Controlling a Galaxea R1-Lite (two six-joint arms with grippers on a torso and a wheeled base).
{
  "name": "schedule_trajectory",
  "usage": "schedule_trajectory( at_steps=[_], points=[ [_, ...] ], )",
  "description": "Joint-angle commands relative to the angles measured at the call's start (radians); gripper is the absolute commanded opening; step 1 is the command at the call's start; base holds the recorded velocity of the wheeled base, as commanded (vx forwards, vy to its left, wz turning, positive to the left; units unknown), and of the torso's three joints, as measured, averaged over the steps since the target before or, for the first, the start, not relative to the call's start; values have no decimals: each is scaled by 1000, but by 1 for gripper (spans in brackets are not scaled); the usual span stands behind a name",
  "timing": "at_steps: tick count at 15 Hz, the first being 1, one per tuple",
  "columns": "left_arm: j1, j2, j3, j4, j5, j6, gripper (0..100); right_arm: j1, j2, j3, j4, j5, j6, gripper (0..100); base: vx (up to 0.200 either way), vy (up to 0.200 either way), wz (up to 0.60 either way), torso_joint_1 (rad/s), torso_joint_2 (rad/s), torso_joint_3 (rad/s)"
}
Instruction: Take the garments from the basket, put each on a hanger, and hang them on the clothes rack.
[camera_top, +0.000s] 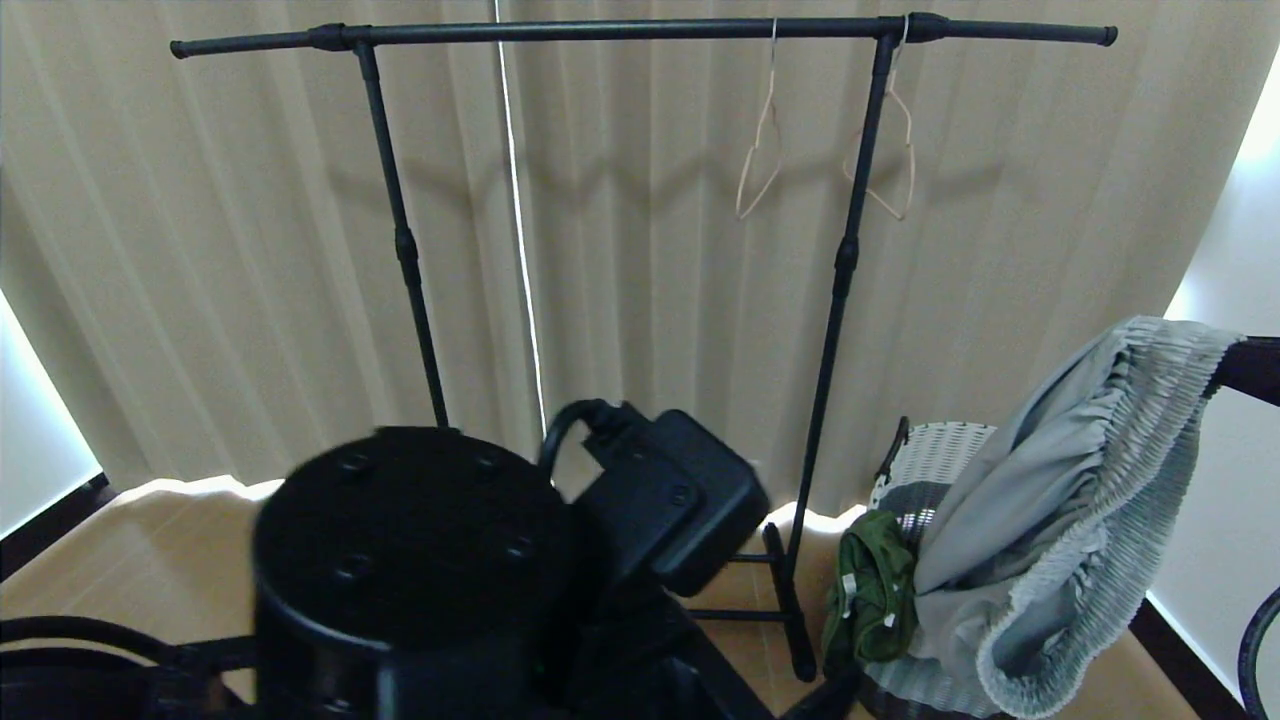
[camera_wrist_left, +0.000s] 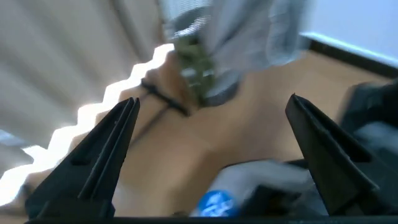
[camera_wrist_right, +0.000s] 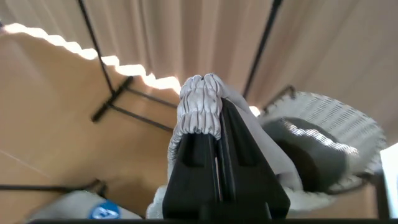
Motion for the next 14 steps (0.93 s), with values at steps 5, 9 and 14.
schedule_trajectory(
  at_steps=[5, 9, 14],
  points=[
    [-104, 396, -254, -96, 143, -129, 100, 14, 1, -5, -8, 3, 6, 0, 0, 0, 0, 0, 0, 0],
    [-97, 497, -358, -96, 160, -186, 100, 34, -15, -19, -8, 46, 11, 0, 0, 0, 0, 0, 0, 0],
    [-58, 591, -429, -90, 223, -201, 100, 39, -53, -19, -8, 66, 11, 0, 0, 0, 0, 0, 0, 0]
  ],
)
